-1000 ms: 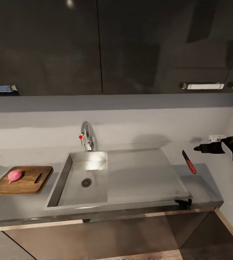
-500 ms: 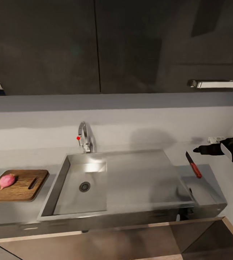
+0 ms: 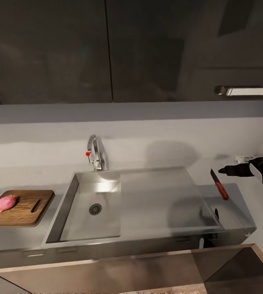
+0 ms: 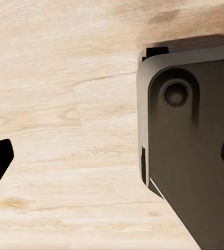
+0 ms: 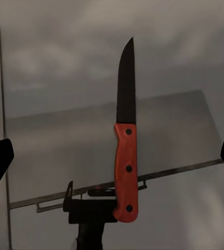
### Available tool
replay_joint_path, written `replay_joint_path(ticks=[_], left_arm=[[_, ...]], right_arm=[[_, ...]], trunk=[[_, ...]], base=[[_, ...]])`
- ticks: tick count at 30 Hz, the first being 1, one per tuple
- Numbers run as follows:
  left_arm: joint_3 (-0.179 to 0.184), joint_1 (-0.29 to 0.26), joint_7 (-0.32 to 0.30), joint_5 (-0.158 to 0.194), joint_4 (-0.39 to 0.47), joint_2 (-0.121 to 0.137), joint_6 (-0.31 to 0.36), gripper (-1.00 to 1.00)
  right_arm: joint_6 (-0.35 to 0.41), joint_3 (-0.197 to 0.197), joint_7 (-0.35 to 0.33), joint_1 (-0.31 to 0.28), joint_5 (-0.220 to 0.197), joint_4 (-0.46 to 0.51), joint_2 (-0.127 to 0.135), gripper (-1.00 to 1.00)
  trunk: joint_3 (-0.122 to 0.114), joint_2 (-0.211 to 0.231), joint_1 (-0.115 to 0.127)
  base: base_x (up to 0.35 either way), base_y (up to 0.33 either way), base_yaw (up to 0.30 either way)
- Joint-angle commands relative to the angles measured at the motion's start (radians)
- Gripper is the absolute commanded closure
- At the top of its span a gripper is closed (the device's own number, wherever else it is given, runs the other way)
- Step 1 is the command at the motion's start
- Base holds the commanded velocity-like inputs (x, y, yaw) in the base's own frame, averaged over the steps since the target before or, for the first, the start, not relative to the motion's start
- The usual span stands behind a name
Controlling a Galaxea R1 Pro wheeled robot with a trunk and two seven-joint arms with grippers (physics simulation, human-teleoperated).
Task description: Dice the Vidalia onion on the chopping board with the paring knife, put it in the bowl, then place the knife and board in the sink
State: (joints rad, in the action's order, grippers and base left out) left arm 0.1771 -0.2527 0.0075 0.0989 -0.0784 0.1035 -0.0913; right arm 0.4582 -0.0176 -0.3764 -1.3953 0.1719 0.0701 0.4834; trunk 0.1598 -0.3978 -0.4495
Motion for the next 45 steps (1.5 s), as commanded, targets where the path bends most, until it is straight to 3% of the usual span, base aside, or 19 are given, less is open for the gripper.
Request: replay_joint_path(ticks=[1, 25, 36, 45], left_arm=[[0.009, -0.002, 0.000, 0.010, -0.004, -0.001, -0.008, -1.00], [0.009, 0.000, 0.000, 0.010, -0.004, -0.001, -0.008, -1.00], [0.009, 0.000, 0.000, 0.010, -0.004, -0.001, -0.008, -1.00], [0.009, 0.000, 0.000, 0.010, -0.004, -0.001, -0.008, -1.00]], right_arm=[[0.003, -0.001, -0.008, -0.001, 0.009, 0.001, 0.001, -1.00], [-0.016, 0.000, -0.010, -0.001, 0.008, -0.001, 0.007, -1.00], [-0.016, 0.001, -0.012, -0.001, 0.005, -0.001, 0.024, -1.00], [-0.016, 0.001, -0.012, -0.001, -0.024, -0.001, 0.040, -1.00]], trunk=[[0.004, -0.002, -0.001], [0.042, -0.002, -0.001], [0.057, -0.002, -0.001], [0.070, -0.002, -0.001]], base=[[0.000, 0.000, 0.000], [0.000, 0.000, 0.000], [0.000, 0.000, 0.000], [0.000, 0.000, 0.000]])
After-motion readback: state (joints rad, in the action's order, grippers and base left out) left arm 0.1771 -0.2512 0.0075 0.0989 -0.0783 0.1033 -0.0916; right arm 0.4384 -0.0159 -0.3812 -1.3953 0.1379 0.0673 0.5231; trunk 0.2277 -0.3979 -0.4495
